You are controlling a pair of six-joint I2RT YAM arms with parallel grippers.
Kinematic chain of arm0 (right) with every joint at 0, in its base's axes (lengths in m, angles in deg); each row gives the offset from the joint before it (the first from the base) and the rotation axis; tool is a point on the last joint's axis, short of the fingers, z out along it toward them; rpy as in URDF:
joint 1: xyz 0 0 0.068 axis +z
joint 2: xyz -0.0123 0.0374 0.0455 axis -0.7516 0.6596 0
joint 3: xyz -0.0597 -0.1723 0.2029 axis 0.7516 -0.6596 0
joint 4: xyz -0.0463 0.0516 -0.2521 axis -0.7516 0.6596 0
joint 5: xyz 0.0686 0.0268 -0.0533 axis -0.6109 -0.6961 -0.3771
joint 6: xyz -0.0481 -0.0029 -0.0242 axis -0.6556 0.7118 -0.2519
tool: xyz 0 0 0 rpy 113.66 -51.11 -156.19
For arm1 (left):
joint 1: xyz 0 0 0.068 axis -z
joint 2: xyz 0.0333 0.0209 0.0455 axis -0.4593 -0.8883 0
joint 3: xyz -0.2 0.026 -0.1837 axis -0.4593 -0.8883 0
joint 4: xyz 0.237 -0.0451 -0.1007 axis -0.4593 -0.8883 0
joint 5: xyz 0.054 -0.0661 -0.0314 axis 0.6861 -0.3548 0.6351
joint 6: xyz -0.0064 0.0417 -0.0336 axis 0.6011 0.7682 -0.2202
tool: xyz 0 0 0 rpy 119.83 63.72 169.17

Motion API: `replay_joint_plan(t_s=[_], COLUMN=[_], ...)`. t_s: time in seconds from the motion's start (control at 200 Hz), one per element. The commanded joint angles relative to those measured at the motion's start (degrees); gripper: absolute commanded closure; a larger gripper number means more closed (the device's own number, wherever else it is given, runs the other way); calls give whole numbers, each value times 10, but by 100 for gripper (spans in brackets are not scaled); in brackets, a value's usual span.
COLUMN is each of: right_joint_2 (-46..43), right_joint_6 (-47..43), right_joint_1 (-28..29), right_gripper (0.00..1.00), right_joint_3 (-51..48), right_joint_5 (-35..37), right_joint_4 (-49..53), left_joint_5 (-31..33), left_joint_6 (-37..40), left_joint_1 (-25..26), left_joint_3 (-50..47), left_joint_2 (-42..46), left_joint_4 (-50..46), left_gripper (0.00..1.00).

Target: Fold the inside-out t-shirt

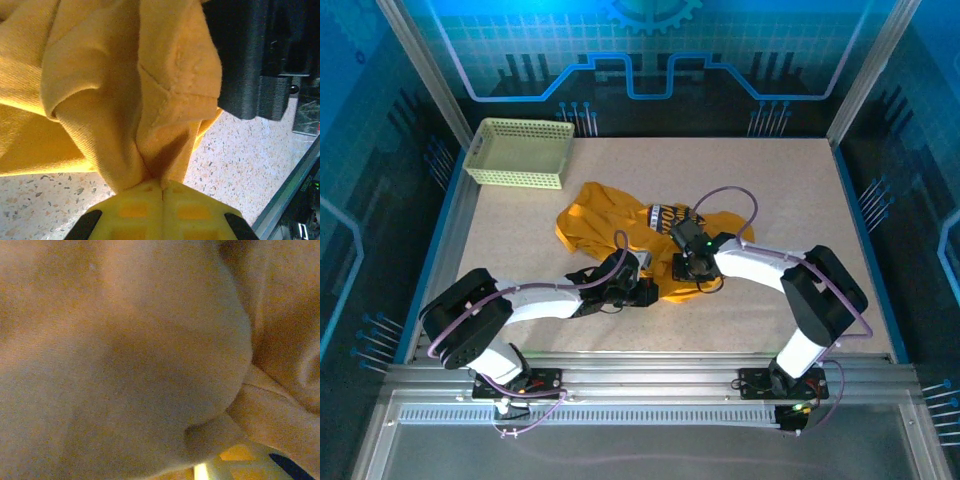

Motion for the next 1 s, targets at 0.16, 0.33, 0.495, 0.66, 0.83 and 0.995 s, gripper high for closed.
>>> replay_joint_plan(t_s=[0.16,0.33,0.495,0.66,0.83,0.995], right_joint_2=[3,-44,-143,-237,-324,-355], right_joint_6=[14,9,5,-17,-16,-2], right_joint_1=[18,23,24,22,6,-47], right_gripper=[75,93,100,99,100,100], right_joint_3=[8,10,1,-34,-119,-177], right_joint_5=[33,40,90,97,111,66], right_joint_4=[46,65,106,86,45,8], left_joint_5=[-7,-5,1,3,-2,-7], left_joint_6=[4,6,7,8,5,14], left_joint_1=[4,4,4,4,4,4], left_joint_3=[18,27,34,46,52,50], left_joint_2=[-9,-14,-13,-18,-20,-11], left_joint_4=[2,-4,-5,-1,4,-1], left_gripper=[97,97,97,97,94,79])
